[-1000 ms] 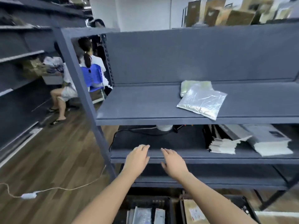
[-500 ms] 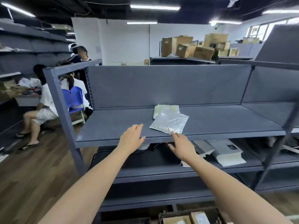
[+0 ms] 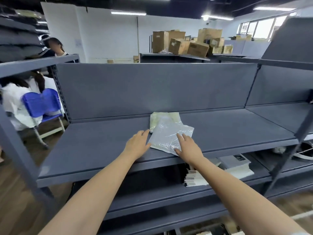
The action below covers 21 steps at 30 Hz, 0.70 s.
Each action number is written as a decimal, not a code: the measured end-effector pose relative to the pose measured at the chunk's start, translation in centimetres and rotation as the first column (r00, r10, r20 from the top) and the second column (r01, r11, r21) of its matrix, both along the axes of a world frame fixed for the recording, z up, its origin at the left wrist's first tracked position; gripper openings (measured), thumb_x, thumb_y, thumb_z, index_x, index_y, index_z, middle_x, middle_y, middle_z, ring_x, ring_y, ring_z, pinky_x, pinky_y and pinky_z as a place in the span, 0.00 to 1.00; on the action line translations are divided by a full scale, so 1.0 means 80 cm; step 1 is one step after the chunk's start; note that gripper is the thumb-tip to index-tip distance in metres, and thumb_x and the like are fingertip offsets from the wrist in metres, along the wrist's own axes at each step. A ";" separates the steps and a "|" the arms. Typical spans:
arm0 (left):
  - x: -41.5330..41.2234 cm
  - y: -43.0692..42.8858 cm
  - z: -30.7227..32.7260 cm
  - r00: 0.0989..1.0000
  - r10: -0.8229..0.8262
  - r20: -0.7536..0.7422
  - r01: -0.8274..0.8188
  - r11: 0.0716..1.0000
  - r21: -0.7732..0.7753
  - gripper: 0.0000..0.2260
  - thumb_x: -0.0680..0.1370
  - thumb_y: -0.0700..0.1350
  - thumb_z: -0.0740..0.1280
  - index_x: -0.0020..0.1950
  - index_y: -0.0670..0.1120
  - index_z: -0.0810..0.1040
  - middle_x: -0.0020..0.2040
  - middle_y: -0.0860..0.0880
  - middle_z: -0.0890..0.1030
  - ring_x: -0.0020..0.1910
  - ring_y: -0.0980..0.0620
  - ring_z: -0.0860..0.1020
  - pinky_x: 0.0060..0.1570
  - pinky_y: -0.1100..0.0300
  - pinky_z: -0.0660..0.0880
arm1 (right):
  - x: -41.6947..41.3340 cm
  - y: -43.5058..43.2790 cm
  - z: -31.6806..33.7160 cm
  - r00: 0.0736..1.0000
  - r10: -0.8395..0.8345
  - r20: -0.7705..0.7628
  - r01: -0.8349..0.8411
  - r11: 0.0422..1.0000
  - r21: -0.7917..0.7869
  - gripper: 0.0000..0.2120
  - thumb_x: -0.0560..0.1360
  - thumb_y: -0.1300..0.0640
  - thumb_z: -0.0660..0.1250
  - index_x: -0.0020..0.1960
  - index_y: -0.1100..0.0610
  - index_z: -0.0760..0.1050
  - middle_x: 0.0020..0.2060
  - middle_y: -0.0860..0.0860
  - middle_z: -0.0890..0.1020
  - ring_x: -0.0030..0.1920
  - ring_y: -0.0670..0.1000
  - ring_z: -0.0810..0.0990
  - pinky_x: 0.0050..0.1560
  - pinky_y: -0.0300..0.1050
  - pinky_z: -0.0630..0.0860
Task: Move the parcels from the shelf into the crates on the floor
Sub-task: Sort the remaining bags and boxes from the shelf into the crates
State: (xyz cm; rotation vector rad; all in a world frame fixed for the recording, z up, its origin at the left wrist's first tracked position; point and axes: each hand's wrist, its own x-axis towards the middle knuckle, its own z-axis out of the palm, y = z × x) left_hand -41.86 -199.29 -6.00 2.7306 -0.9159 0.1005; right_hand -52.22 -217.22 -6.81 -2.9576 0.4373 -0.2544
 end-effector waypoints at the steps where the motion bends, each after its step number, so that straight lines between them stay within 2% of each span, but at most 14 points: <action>1: 0.009 -0.005 -0.003 1.000 -0.008 -0.014 0.008 1.000 -0.003 0.27 0.81 0.49 0.59 0.77 0.46 0.53 0.75 0.44 0.60 0.71 0.44 0.65 0.65 0.51 0.68 | 0.009 -0.002 -0.003 1.000 0.005 -0.011 -0.005 1.000 -0.014 0.30 0.80 0.50 0.58 0.77 0.56 0.49 0.76 0.56 0.55 0.74 0.56 0.56 0.68 0.50 0.64; 6: 0.039 -0.027 -0.016 0.997 -0.059 -0.055 0.059 0.998 0.007 0.26 0.80 0.47 0.58 0.77 0.46 0.54 0.73 0.44 0.63 0.68 0.44 0.67 0.62 0.51 0.70 | 0.045 -0.014 -0.017 0.999 0.005 -0.044 -0.006 0.999 -0.033 0.31 0.80 0.49 0.58 0.77 0.56 0.49 0.76 0.56 0.55 0.75 0.56 0.54 0.69 0.50 0.64; 10: 0.054 -0.040 -0.030 0.989 -0.084 -0.124 0.088 0.996 0.029 0.24 0.80 0.48 0.58 0.75 0.48 0.58 0.68 0.42 0.69 0.63 0.42 0.70 0.59 0.48 0.71 | 0.060 -0.016 -0.027 0.997 0.003 -0.076 -0.005 1.000 -0.021 0.30 0.79 0.50 0.59 0.76 0.56 0.51 0.74 0.56 0.57 0.73 0.57 0.57 0.66 0.51 0.66; 14: 0.058 -0.051 -0.041 0.968 -0.084 -0.237 0.097 0.994 0.045 0.25 0.81 0.48 0.57 0.76 0.47 0.56 0.65 0.39 0.71 0.63 0.41 0.70 0.61 0.50 0.70 | 0.063 -0.019 -0.036 0.993 0.017 -0.116 -0.024 0.998 -0.058 0.28 0.80 0.52 0.56 0.76 0.55 0.50 0.75 0.57 0.55 0.74 0.58 0.54 0.70 0.51 0.62; 18: 0.058 -0.055 -0.037 0.939 -0.103 -0.328 0.040 0.980 -0.194 0.25 0.79 0.43 0.63 0.75 0.46 0.60 0.67 0.40 0.68 0.68 0.43 0.67 0.65 0.57 0.63 | 0.059 -0.019 -0.036 0.990 0.038 -0.137 -0.042 0.999 -0.030 0.27 0.80 0.55 0.55 0.76 0.55 0.50 0.75 0.58 0.54 0.74 0.59 0.54 0.68 0.53 0.64; 21: 0.055 -0.056 -0.030 0.944 -0.146 -0.297 0.027 0.929 -0.369 0.25 0.78 0.39 0.65 0.74 0.44 0.64 0.65 0.41 0.68 0.67 0.46 0.67 0.62 0.68 0.59 | 0.056 -0.020 -0.026 0.993 0.058 -0.102 -0.042 0.988 0.150 0.28 0.80 0.55 0.56 0.77 0.52 0.49 0.74 0.56 0.57 0.73 0.59 0.58 0.67 0.53 0.66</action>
